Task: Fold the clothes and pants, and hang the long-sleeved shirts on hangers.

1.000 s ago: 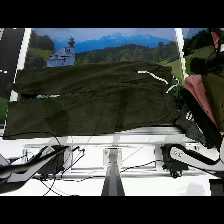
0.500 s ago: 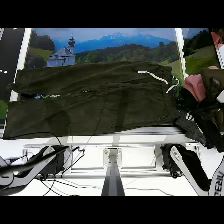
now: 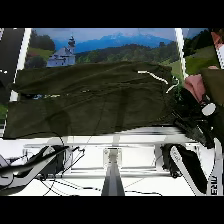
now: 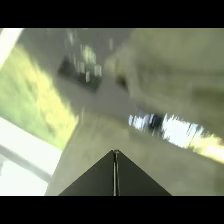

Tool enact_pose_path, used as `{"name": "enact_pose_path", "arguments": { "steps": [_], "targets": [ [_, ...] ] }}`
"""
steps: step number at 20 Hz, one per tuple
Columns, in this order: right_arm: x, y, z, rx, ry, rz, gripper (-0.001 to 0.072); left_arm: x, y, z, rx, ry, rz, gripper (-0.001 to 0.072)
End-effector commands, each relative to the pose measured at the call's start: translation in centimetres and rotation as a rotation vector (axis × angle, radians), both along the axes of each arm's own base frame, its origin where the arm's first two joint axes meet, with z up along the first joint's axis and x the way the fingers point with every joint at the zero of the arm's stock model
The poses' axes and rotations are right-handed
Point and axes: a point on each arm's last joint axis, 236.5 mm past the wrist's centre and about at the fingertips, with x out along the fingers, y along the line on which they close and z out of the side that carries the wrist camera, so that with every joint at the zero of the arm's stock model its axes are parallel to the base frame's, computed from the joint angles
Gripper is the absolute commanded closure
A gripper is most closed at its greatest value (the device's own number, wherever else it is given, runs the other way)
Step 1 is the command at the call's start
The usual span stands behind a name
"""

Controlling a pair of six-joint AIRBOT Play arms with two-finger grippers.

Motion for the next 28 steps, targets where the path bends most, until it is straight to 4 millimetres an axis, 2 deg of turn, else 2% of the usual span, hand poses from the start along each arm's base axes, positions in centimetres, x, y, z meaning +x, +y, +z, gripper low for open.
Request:
{"name": "enact_pose_path", "arguments": {
  "steps": [1, 4, 5, 7, 9, 12, 14, 17, 18, 19, 20, 21, 24, 26, 28],
  "targets": [
    [1.5, 0.6, -1.5, 0.045, -0.053, -0.099, 0.0146, -4.0, 0.6, -3.0, 0.007, 0.175, 0.030, 0.0686],
    [2.6, -0.2, -1.7, 0.023, -0.101, -0.127, 0.0149, -6.3, 2.2, -2.8, -0.002, 0.187, 0.109, 0.0687],
    [2.9, -0.3, -1.6, 0.017, -0.112, -0.126, 0.0162, -7.8, 3.0, -3.0, -0.017, 0.203, 0.155, 0.0687],
    [2.8, -0.2, -1.6, 0.006, -0.114, -0.069, 0.0516, -10.8, 3.8, -3.9, -0.067, 0.249, 0.209, 0.0687],
    [2.6, -0.2, -1.6, 0.003, -0.111, -0.042, 0.0549, -13.1, 3.3, -5.4, -0.168, 0.269, 0.213, 0.0688],
    [2.6, -0.1, -1.6, 0.002, -0.111, -0.034, 0.0679, -16.4, 1.9, -8.1, -0.355, 0.242, 0.254, 0.0688],
    [2.6, -0.1, -1.6, 0.003, -0.111, -0.032, 0.0679, -18.3, 1.7, -9.0, -0.432, 0.196, 0.341, 0.0688],
    [2.7, -0.2, -1.6, -0.002, -0.116, -0.032, 0.0679, -20.3, 2.9, -9.0, -0.450, 0.137, 0.472, 0.0685],
    [2.8, -0.3, -1.6, -0.004, -0.121, -0.033, 0.0679, -20.6, 3.4, -9.1, -0.447, 0.120, 0.513, 0.0642],
    [3.0, -0.3, -1.5, -0.007, -0.127, -0.035, 0.0679, -20.8, 3.6, -9.3, -0.447, 0.117, 0.527, 0.0493],
    [3.0, -0.4, -1.5, -0.008, -0.129, -0.035, 0.0679, -20.9, 3.7, -9.6, -0.445, 0.125, 0.529, 0.0299],
    [3.0, -0.4, -1.5, -0.008, -0.130, -0.035, 0.0679, -21.0, 3.8, -10.1, -0.453, 0.126, 0.541, 0.0220],
    [3.1, -0.4, -1.5, -0.011, -0.133, -0.036, 0.0679, -21.2, 3.6, -12.3, -0.492, 0.133, 0.564, 0.0221],
    [3.4, -0.6, -1.4, -0.018, -0.146, -0.031, 0.0679, -21.0, 3.7, -13.5, -0.515, 0.078, 0.592, 0.0222],
    [3.5, -0.7, -1.4, -0.021, -0.153, -0.033, 0.0679, -21.7, 4.2, -14.4, -0.512, 0.025, 0.640, 0.0222]
  ]
}}
